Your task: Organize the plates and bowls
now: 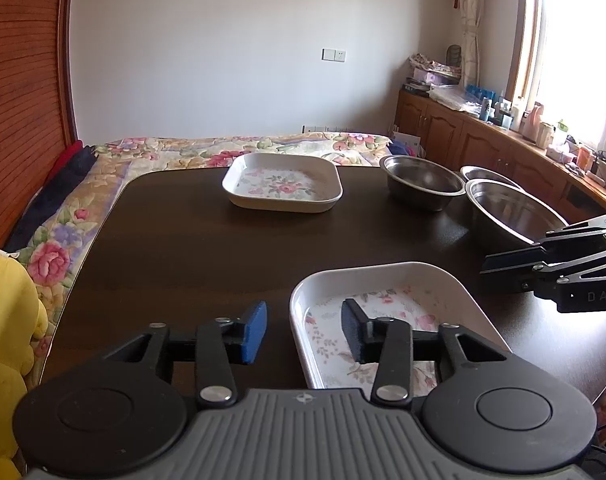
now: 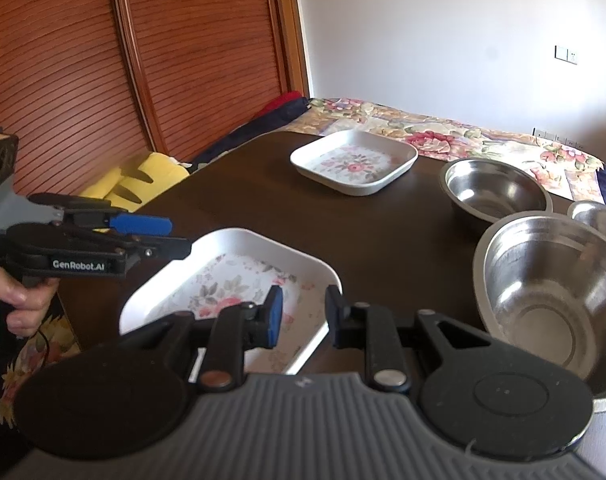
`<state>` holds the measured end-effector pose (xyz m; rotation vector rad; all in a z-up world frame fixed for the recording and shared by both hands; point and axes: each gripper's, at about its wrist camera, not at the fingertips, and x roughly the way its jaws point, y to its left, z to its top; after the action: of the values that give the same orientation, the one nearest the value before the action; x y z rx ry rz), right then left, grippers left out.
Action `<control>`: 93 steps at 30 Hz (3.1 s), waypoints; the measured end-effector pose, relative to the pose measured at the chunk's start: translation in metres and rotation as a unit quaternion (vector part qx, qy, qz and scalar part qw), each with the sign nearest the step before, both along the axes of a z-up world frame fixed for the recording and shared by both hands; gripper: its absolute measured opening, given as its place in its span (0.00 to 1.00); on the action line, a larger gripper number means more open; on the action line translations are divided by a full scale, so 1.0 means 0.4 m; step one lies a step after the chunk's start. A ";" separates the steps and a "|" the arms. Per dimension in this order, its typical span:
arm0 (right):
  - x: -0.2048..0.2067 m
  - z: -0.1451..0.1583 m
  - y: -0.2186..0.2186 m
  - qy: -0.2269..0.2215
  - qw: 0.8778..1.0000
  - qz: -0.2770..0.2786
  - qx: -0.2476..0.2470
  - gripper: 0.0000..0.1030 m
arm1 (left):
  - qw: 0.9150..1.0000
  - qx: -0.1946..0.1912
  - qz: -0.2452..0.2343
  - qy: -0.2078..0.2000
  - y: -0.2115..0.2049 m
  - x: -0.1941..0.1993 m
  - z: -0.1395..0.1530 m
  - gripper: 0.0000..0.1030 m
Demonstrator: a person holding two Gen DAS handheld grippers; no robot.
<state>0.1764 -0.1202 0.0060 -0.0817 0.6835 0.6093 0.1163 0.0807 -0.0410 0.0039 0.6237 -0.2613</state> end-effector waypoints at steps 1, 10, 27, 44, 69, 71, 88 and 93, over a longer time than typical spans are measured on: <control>0.002 0.002 0.000 -0.001 1.000 0.000 0.001 0.25 | 1.000 0.000 0.001 0.000 0.001 0.003 0.000 0.73; 0.044 0.026 -0.004 -0.019 1.000 -0.020 0.005 0.45 | 1.000 0.004 0.017 -0.010 0.017 0.051 0.013 1.00; 0.134 0.063 0.021 -0.042 0.998 -0.047 0.000 0.87 | 0.999 0.035 0.023 -0.005 0.036 0.137 0.032 1.00; 0.255 0.091 0.066 -0.034 0.998 -0.055 -0.023 0.89 | 0.999 0.036 -0.008 -0.011 0.062 0.226 0.047 1.00; 0.493 0.010 0.146 0.083 0.993 -0.045 -0.075 0.39 | 0.997 -0.030 -0.044 0.047 0.113 0.548 0.064 0.93; 0.500 0.004 0.147 0.087 0.992 -0.048 -0.081 0.38 | 0.997 -0.032 -0.040 0.052 0.115 0.571 0.059 0.88; 0.532 -0.029 0.162 0.102 0.988 -0.044 -0.109 0.36 | 0.996 -0.011 -0.016 0.087 0.109 0.690 -0.019 0.64; 0.537 -0.039 0.164 0.107 0.987 -0.041 -0.112 0.36 | 0.996 -0.003 -0.017 0.093 0.101 0.691 -0.033 0.58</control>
<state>0.3911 -0.0547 -0.0097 -0.1988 0.9579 0.4639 0.3928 0.1211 -0.0543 -0.0150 0.8088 -0.2984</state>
